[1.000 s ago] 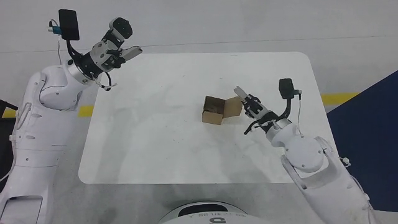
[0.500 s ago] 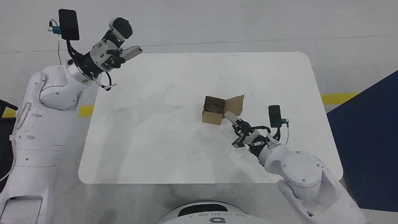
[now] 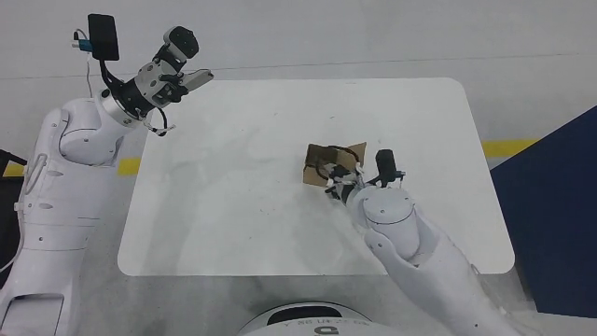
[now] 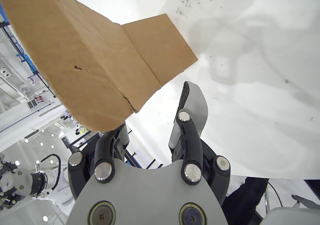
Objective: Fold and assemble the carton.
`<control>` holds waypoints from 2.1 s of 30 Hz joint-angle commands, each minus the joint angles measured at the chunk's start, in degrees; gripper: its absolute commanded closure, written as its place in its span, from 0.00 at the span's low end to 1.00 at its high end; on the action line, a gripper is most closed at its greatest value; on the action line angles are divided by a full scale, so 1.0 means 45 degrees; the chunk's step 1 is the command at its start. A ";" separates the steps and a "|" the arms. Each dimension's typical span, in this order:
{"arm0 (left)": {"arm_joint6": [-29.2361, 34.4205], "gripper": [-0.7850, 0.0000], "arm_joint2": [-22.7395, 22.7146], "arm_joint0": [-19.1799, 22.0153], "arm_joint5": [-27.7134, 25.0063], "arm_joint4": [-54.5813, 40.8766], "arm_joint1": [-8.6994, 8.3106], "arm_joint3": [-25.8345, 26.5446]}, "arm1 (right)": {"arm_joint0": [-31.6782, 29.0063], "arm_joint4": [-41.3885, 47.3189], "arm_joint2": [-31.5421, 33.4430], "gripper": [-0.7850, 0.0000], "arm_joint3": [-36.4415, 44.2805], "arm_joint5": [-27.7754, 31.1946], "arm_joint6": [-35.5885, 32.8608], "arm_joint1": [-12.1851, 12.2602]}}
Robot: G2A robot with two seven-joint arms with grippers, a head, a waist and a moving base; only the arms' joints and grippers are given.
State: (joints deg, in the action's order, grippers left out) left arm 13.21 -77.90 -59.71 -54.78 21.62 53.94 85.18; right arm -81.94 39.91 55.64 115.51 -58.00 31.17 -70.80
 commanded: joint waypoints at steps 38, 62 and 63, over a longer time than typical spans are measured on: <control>0.0000 0.00 0.0000 0.0000 0.0000 0.0000 0.0000 0.0000 | 1.2486 1.1630 -1.0200 0.09 -0.0309 0.0000 0.3357 0.3382; 0.0000 0.00 0.0000 0.0000 0.0000 0.0000 0.0000 0.0000 | 1.3498 0.9439 -1.0200 0.00 0.0275 0.0071 0.3269 0.4369; 0.0000 0.00 0.0000 0.0000 0.0000 0.0000 0.0000 0.0000 | 1.3327 0.9411 -1.0199 0.00 0.0112 0.0261 0.3082 0.4373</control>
State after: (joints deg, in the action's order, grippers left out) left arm 13.21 -77.90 -59.71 -54.78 21.62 53.94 85.18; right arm -20.97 82.33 9.74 116.90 -57.86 46.14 -51.14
